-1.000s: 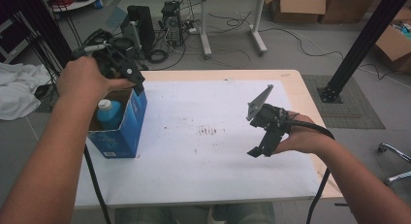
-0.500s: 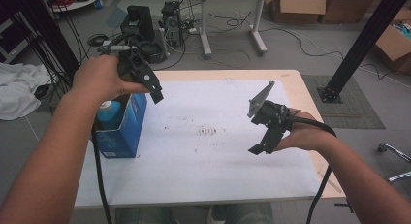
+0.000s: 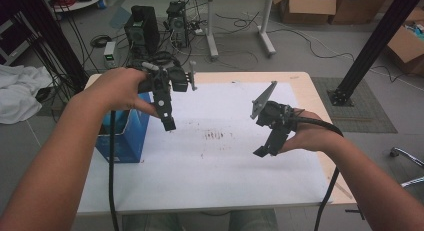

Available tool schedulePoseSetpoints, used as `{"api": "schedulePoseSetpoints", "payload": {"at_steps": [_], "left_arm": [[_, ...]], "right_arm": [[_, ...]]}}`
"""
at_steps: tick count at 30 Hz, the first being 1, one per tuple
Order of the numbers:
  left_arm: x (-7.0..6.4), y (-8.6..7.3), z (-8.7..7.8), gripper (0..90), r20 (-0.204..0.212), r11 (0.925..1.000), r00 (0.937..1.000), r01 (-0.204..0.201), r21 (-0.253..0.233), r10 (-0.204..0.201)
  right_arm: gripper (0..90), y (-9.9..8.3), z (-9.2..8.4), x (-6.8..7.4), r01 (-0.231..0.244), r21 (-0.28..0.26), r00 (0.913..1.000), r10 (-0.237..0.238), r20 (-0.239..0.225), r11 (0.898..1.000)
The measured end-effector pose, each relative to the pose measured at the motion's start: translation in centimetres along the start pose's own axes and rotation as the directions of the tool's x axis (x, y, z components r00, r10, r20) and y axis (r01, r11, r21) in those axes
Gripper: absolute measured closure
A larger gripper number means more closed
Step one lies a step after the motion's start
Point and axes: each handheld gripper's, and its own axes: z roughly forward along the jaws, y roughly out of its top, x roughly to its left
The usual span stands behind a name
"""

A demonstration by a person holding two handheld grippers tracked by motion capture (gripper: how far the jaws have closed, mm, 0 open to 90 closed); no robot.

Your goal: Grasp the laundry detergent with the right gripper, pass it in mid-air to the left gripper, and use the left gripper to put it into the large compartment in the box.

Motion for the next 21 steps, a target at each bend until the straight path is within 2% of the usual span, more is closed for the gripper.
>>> {"api": "schedulePoseSetpoints", "payload": {"at_steps": [1,4,9,21], "left_arm": [[0.08,0.15,0.32,0.1,0.008,0.9998,0.9997,-0.021,-0.006,0.021],[0.17,0.23,0.65,0.1,0.013,0.9996,0.9995,-0.028,-0.003,0.028],[0.19,0.42,0.99,0.1,0.031,0.9981,0.9976,-0.062,-0.003,0.062],[-0.05,0.5,0.98,0.1,0.022,0.9974,0.9973,-0.07,-0.012,0.071]], "right_arm": [[0.0,0.07,0.09,-0.14,0.0,0.008,1.0,0.0,-0.002,1.0],[0.1,0.11,0.13,-0.44,-0.002,0.009,1.0,0.002,-0.003,1.0],[0.1,0.13,-0.11,-0.99,-0.004,0.009,1.0,0.004,-0.001,1.0],[0.1,0.21,0.02,-0.73,0.002,0.02,1.0,-0.001,-0.004,1.0]]}}
